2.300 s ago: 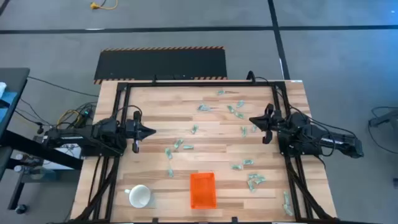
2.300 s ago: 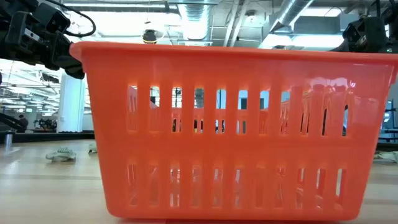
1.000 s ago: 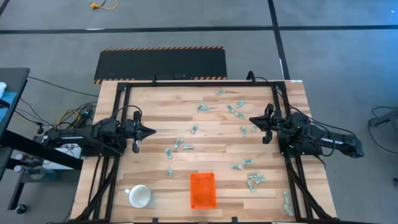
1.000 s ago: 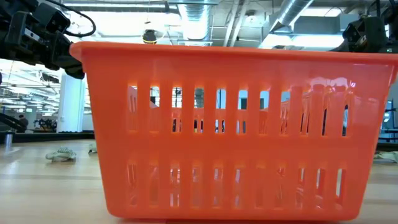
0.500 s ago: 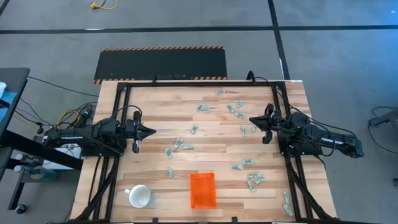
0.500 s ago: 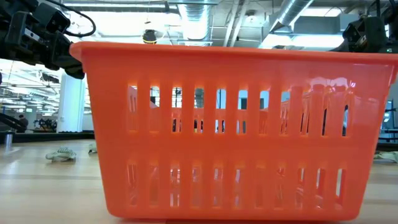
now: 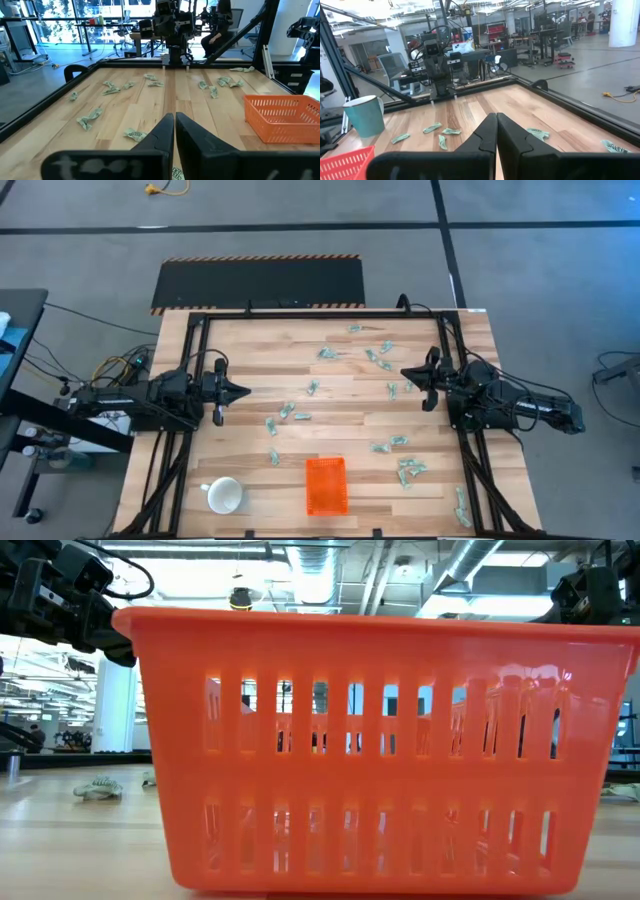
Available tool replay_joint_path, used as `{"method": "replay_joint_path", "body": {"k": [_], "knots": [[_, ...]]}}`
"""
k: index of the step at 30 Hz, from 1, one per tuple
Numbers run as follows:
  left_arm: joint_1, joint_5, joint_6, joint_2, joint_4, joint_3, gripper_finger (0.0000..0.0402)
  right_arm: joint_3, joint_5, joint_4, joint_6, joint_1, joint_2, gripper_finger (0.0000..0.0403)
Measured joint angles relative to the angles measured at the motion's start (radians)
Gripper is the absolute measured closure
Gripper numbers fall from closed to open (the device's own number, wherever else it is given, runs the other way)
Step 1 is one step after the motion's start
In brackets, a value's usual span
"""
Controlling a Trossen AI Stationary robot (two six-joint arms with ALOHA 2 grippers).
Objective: Pick and place Stevia / Truvia into bins
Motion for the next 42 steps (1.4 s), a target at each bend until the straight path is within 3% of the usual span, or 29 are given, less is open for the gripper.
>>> {"method": "replay_joint_path", "body": {"k": [12, 20, 27, 30, 39, 42], "knots": [[0.0, -0.001, 0.0, 0.0, 0.051, -0.005, 0.0395, 0.0, 0.0, 0.0, 0.0, 0.0, 0.0, 0.0403], [0.0, -0.001, 0.001, 0.0, 0.208, -0.004, 0.0395, 0.0, 0.0, 0.0, -0.153, 0.001, 0.0, 0.0403], [0.0, -0.001, 0.046, 0.0, 0.36, -0.003, 0.0395, 0.0, 0.0, 0.03, -0.118, 0.001, 0.0, 0.0403], [0.0, -0.001, 0.048, 0.0, 0.408, -0.002, 0.0395, 0.0, 0.0, 0.133, -0.072, -0.001, 0.0, 0.0403], [0.0, -0.001, 0.095, 0.0, 0.673, -0.001, 0.0395, 0.0, 0.018, 0.703, 0.029, -0.003, -0.001, 0.0403], [0.0, -0.009, 0.068, 0.0, 0.703, 0.009, 0.0395, 0.027, -0.052, 0.717, 0.036, -0.002, 0.006, 0.0403]]}}
